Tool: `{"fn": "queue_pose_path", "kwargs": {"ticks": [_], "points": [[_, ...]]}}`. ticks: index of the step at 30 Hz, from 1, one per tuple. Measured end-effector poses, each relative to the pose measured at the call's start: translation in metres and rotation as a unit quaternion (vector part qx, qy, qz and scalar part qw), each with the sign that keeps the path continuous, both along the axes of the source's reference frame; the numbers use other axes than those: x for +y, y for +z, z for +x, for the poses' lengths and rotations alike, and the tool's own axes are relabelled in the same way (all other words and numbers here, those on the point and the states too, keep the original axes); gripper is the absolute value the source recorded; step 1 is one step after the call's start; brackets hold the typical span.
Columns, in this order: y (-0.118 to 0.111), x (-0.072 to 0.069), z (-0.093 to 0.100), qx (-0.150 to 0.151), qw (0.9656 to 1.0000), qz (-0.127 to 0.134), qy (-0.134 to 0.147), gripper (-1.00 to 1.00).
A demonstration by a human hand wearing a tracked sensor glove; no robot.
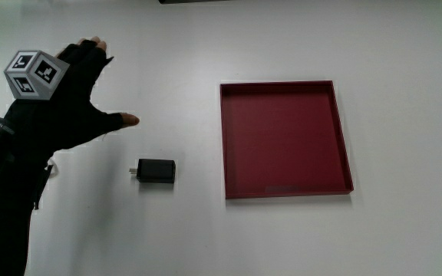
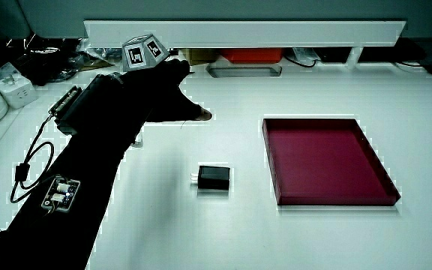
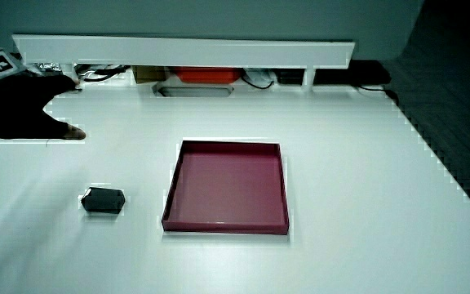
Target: Pick charger from desk
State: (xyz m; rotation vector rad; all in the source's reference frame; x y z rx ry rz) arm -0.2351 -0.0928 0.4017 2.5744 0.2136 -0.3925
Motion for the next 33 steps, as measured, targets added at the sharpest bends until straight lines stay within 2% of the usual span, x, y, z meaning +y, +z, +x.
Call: {"fn": "queue_pose_path", "kwargs": {"ticks": [3, 4, 5, 6, 7, 9, 10, 11, 14, 15, 17, 18, 19, 21, 22, 23, 26, 27, 28, 33], "points": [[0.0, 0.004, 0.005, 0.005, 1.0, 0.0, 0.008, 0.0], [0.005, 0.005, 0.005, 0.003, 0.9995, 0.017, 0.026, 0.0], [0.004, 0.007, 0.009, -0.007, 0.999, 0.023, 0.038, 0.0], [0.006, 0.01, 0.012, 0.0, 0.999, 0.021, 0.04, 0.0], [0.012, 0.014, 0.012, 0.026, 0.9989, -0.018, 0.036, 0.0], [0.014, 0.02, 0.021, 0.042, 0.9974, -0.033, 0.049, 0.0], [0.015, 0.022, 0.025, 0.028, 0.9984, -0.022, 0.045, 0.0], [0.011, 0.024, 0.029, 0.024, 0.9982, -0.036, 0.04, 0.0], [0.017, 0.028, 0.032, 0.044, 0.9968, -0.055, 0.038, 0.0], [0.018, 0.03, 0.034, 0.046, 0.9963, -0.051, 0.052, 0.0], [0.022, 0.034, 0.037, 0.046, 0.9958, -0.055, 0.057, 0.0], [0.04, 0.034, 0.034, 0.055, 0.9934, -0.027, 0.097, 0.0], [0.037, 0.038, 0.039, 0.047, 0.9941, -0.035, 0.091, 0.0], [0.055, 0.044, 0.041, 0.063, 0.9905, -0.03, 0.118, 0.0], [0.042, 0.049, 0.049, 0.046, 0.9913, -0.078, 0.096, 0.0], [0.047, 0.052, 0.051, 0.043, 0.9917, -0.092, 0.079, 0.0], [0.059, 0.059, 0.055, 0.044, 0.9902, -0.086, 0.1, 0.0], [0.06, 0.062, 0.057, 0.044, 0.9891, -0.1, 0.098, 0.0], [0.068, 0.065, 0.057, 0.054, 0.9879, -0.103, 0.103, 0.0], [0.077, 0.074, 0.062, 0.043, 0.9854, -0.126, 0.106, 0.0]]}}
